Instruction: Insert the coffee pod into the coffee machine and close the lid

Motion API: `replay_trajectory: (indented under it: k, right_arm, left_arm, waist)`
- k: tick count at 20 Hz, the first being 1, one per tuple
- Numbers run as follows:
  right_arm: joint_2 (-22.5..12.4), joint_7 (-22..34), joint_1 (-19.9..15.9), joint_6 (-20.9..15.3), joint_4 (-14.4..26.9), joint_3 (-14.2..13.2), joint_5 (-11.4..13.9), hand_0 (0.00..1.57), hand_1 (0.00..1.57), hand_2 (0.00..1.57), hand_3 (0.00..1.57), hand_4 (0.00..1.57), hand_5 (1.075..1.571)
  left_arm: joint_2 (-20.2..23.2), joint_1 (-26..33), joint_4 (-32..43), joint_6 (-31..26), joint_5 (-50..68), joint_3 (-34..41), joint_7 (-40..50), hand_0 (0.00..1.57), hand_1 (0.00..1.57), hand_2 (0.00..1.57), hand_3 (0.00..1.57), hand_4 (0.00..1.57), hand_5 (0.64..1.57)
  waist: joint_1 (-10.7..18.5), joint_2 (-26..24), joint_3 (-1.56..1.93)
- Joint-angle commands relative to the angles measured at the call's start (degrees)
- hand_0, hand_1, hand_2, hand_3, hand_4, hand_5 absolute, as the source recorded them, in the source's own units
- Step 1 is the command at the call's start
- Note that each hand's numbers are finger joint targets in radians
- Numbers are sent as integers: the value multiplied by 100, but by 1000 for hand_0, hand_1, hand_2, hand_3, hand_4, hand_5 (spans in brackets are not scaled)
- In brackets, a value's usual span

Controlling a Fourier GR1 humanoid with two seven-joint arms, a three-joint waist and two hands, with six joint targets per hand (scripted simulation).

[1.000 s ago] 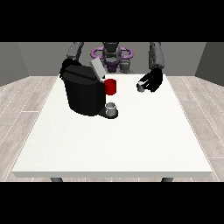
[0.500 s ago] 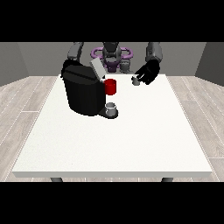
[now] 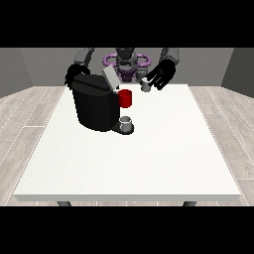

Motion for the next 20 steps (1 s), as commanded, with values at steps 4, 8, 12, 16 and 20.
replay_trajectory:
  k: [4,8,12,16,20]
  right_arm:
    - [-85,229,-232,-146,-171,2,134,0,0,0,0,492,1571]
    - [-34,88,-246,-48,-339,137,157,0,0,0,0,509,1571]
    - [-156,413,-483,-191,-394,-59,138,0,0,0,0,541,1571]
    - [41,374,-270,-326,-562,211,335,0,0,0,0,459,1571]
    - [42,325,-552,-384,-445,142,341,0,0,0,0,519,1571]
  left_arm:
    - [240,-614,110,-461,164,245,223,1255,1255,1287,1219,471,1571]
    - [237,-904,151,-97,8,270,367,1284,1284,1340,1276,519,1571]
    - [101,-784,130,11,-113,153,246,1281,1281,1306,1226,501,1571]
    - [225,-974,266,-140,-98,230,301,1306,1306,1328,1245,487,1571]
    - [138,-1269,305,-85,-146,243,566,1283,1283,1314,1222,504,1571]
  waist:
    - [-168,126,-1]
    - [-493,464,-1]
    - [-342,459,-1]
    - [-480,466,-1]
    - [-507,746,0]
